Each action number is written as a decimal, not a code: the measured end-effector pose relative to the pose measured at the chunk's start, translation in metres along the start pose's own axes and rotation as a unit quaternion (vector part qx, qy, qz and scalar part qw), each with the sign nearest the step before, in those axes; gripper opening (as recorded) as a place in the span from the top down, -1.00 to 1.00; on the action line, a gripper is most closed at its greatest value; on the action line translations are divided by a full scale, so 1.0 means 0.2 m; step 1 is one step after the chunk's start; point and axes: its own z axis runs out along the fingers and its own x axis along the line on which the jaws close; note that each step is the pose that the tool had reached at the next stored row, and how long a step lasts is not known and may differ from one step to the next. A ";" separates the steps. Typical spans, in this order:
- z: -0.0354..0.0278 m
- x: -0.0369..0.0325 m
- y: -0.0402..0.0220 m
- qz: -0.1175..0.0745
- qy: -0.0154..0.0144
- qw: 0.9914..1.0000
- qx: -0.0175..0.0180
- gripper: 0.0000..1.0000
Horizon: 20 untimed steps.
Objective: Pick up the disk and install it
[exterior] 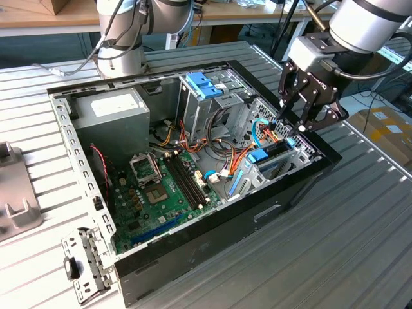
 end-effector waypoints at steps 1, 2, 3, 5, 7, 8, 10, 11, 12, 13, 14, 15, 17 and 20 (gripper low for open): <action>0.000 0.000 0.003 0.000 0.000 1.000 0.000 0.04; 0.000 -0.001 0.009 0.000 0.000 1.000 0.000 0.04; 0.000 0.000 0.013 0.000 0.000 1.000 0.000 0.04; 0.000 0.000 0.024 0.000 0.000 1.000 0.000 0.04; 0.000 0.000 0.041 0.000 0.000 1.000 0.000 0.04; 0.000 -0.001 0.052 0.000 0.000 1.000 0.000 0.04; 0.000 -0.003 0.059 0.000 0.000 1.000 0.000 0.04; 0.000 -0.003 0.065 0.000 0.000 1.000 0.000 0.04; 0.000 -0.003 0.069 0.000 0.000 1.000 0.000 0.04; 0.000 -0.003 0.077 0.000 0.000 1.000 0.000 0.04; 0.000 -0.002 0.082 0.000 0.000 1.000 0.000 0.04; 0.000 -0.002 0.088 0.000 0.000 1.000 0.000 0.04; -0.001 -0.001 0.100 0.000 0.000 1.000 0.000 0.04; 0.000 -0.001 0.109 0.000 0.000 1.000 0.000 0.04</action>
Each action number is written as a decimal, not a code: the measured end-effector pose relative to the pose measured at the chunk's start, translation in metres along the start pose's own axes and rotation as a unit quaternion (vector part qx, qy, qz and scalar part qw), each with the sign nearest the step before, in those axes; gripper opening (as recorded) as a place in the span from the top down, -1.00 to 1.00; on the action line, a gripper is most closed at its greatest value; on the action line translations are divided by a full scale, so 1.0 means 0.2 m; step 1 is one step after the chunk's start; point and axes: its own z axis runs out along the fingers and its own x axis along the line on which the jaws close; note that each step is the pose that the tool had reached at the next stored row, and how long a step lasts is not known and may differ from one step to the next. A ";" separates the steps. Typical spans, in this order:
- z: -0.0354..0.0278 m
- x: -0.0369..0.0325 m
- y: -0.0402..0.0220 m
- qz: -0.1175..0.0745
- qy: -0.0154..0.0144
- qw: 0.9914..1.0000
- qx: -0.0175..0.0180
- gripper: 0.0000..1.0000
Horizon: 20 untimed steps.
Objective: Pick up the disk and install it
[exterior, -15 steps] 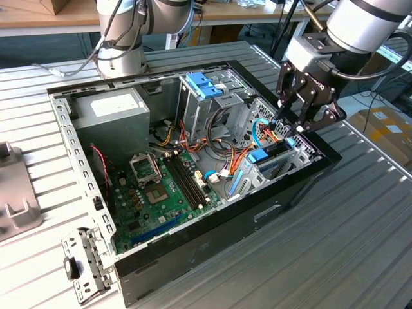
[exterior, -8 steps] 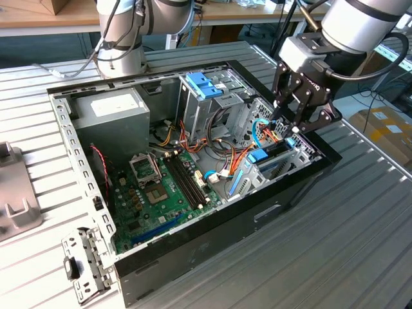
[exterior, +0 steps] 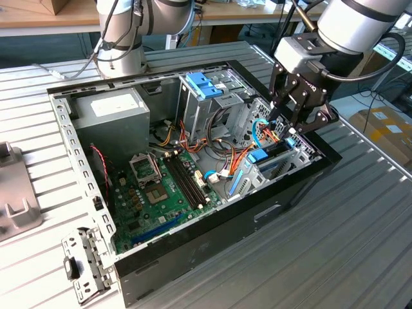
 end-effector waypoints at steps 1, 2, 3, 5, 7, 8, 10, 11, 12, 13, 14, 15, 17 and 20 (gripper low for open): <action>0.000 -0.003 0.000 0.000 0.000 1.000 0.000 0.04; 0.001 -0.005 0.001 0.000 0.000 1.000 0.000 0.04; 0.001 -0.006 0.001 0.000 0.000 1.000 0.000 0.04; 0.001 -0.006 0.015 0.000 0.001 1.000 0.000 0.04; 0.001 -0.005 0.028 0.000 0.001 1.000 0.000 0.04; 0.001 -0.005 0.028 0.000 0.001 1.000 0.000 0.04; 0.005 -0.005 0.028 0.000 0.006 1.000 0.000 0.04; 0.008 -0.005 0.028 0.000 0.008 1.000 0.001 0.04; 0.018 -0.004 0.027 0.000 0.012 1.000 0.001 0.04; 0.027 -0.004 0.025 0.000 0.018 1.000 0.001 0.04; 0.033 -0.003 0.025 0.000 0.021 1.000 0.002 0.04; 0.038 -0.003 0.024 0.000 0.024 1.000 0.002 0.04; 0.053 -0.002 0.023 0.000 0.027 1.000 0.002 0.04; 0.084 0.000 0.022 -0.001 0.031 1.000 0.002 0.04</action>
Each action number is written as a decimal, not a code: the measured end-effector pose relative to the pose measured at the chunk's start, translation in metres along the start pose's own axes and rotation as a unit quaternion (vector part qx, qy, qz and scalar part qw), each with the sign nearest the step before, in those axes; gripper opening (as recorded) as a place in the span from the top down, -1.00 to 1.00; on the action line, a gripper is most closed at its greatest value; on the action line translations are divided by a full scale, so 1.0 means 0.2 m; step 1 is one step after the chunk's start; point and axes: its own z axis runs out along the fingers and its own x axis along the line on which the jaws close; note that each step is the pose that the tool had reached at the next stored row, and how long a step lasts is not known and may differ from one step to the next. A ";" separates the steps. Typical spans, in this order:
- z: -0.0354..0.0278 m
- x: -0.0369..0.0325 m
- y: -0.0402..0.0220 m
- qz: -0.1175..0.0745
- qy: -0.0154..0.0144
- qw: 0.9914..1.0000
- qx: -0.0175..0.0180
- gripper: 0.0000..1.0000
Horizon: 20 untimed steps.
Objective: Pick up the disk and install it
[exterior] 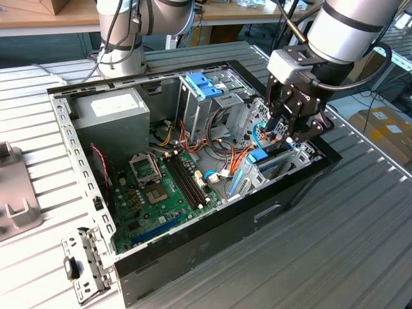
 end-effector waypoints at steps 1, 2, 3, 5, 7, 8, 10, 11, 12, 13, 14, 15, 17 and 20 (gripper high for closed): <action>0.006 0.000 0.000 0.000 0.002 1.000 0.000 0.04; 0.010 0.000 0.000 0.000 0.005 1.000 0.000 0.04; 0.017 0.000 0.000 0.000 0.008 1.000 0.001 0.04; 0.022 0.000 0.000 0.000 0.009 1.000 0.001 0.04; 0.022 0.000 0.000 0.000 0.009 1.000 0.001 0.04; 0.023 0.000 0.000 0.000 0.009 1.000 0.001 0.04; 0.023 0.000 0.000 0.000 0.009 1.000 0.001 0.04; 0.023 0.000 0.000 0.000 0.009 1.000 0.001 0.07; 0.023 0.000 0.000 0.000 0.009 1.000 0.001 0.33; 0.024 0.000 0.000 0.000 0.009 1.000 0.001 0.44; 0.024 0.000 0.000 0.000 0.009 1.000 0.001 0.56; 0.024 0.000 0.000 0.000 0.009 1.000 0.001 0.68; 0.024 0.000 0.000 0.000 0.009 1.000 0.001 0.68; 0.026 0.002 0.000 0.000 0.009 1.000 0.001 0.68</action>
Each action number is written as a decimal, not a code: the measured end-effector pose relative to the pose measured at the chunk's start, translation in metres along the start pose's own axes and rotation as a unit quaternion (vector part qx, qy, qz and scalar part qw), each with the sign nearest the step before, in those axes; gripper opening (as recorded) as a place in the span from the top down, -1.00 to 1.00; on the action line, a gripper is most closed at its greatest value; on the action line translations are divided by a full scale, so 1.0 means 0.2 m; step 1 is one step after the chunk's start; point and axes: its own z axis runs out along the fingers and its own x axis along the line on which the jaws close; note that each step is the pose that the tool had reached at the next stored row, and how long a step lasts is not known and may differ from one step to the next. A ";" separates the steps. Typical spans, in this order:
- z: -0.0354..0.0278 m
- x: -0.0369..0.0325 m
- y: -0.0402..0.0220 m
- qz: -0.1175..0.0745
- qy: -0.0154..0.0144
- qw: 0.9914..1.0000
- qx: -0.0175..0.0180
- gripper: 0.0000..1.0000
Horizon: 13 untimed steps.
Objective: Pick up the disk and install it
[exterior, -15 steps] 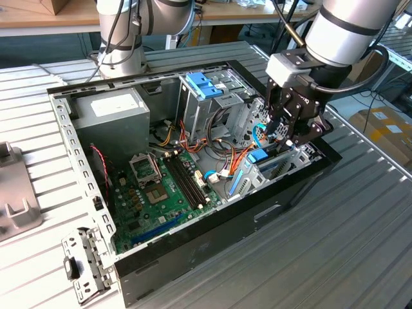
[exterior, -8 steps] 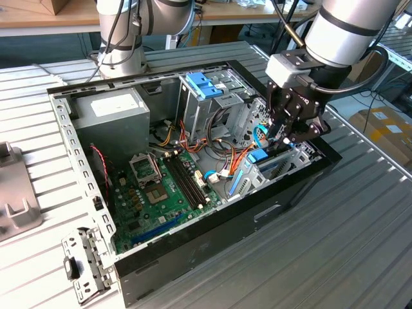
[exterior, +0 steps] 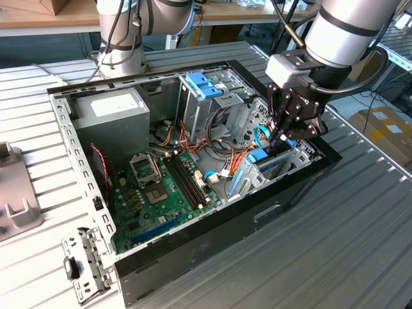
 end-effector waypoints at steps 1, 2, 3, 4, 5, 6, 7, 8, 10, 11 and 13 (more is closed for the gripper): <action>0.000 0.001 0.000 0.000 0.000 1.000 0.000 0.68; 0.000 0.002 0.000 0.000 0.000 1.000 0.000 0.68; 0.000 0.002 0.000 0.000 0.000 1.000 0.000 0.68; 0.000 0.001 -0.001 0.000 0.000 1.000 0.000 0.68; 0.000 0.001 -0.003 -0.001 0.000 1.000 0.000 0.68; 0.002 0.001 -0.008 -0.005 0.000 1.000 0.000 0.68; 0.003 0.001 -0.015 -0.013 0.000 1.000 0.000 0.68; 0.004 0.000 -0.019 -0.017 0.000 1.000 0.000 0.68; 0.006 -0.001 -0.025 -0.024 0.000 1.000 0.000 0.68; 0.007 -0.001 -0.026 -0.025 0.000 1.000 0.000 0.68; 0.014 -0.001 -0.027 -0.025 0.000 1.000 0.000 0.68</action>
